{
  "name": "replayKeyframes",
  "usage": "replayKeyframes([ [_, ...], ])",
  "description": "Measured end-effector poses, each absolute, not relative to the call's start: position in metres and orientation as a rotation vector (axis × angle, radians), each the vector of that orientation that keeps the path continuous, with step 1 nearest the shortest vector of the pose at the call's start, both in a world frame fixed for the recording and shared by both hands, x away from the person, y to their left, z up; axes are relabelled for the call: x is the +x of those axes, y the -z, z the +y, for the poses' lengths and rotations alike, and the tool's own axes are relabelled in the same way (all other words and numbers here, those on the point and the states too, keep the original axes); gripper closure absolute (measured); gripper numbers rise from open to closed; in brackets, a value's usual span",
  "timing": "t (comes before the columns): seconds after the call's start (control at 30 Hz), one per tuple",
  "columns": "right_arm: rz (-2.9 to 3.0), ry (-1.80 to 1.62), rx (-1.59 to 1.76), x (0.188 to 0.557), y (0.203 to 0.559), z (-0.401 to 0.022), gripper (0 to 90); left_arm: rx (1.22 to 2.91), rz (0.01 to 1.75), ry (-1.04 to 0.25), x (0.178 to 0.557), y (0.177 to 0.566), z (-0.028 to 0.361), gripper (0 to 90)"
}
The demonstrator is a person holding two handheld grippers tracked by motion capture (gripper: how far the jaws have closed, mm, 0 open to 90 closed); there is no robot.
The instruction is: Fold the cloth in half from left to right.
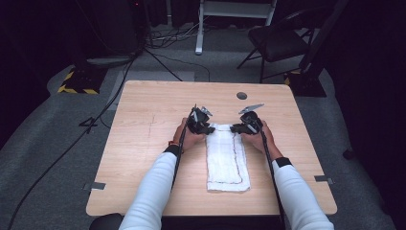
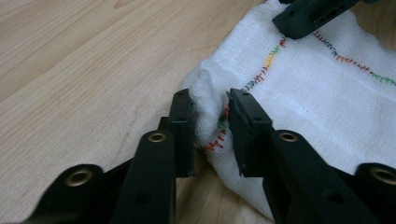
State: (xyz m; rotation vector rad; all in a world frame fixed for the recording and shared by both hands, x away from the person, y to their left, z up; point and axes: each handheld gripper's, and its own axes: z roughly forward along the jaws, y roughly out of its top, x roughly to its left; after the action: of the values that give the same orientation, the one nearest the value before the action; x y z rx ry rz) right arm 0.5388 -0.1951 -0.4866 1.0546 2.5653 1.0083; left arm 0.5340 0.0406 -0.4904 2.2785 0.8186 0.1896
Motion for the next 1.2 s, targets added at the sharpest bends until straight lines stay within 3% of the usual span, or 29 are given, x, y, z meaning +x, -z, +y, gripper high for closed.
replayKeyframes([
  [0.13, 2.5, -0.969, 1.018, 0.538, 0.482, -0.191, 82.3, 2.312, 0.785, -0.323, 0.536, 0.484, 0.033, 82.0],
  [0.27, 2.431, -0.991, 0.988, 0.539, 0.472, -0.191, 82.5, 2.289, 0.78, -0.401, 0.54, 0.47, 0.031, 82.6],
  [0.53, 2.34, -1.042, 0.944, 0.541, 0.448, -0.192, 82.8, 2.259, 0.771, -0.465, 0.544, 0.443, 0.033, 82.7],
  [0.87, 2.294, -1.139, 0.864, 0.528, 0.417, -0.192, 83.0, 2.202, 0.694, -0.463, 0.534, 0.419, 0.049, 82.7],
  [1.2, 2.334, -1.167, 0.79, 0.507, 0.413, -0.197, 83.1, 2.196, 0.582, -0.396, 0.51, 0.415, 0.059, 82.5],
])
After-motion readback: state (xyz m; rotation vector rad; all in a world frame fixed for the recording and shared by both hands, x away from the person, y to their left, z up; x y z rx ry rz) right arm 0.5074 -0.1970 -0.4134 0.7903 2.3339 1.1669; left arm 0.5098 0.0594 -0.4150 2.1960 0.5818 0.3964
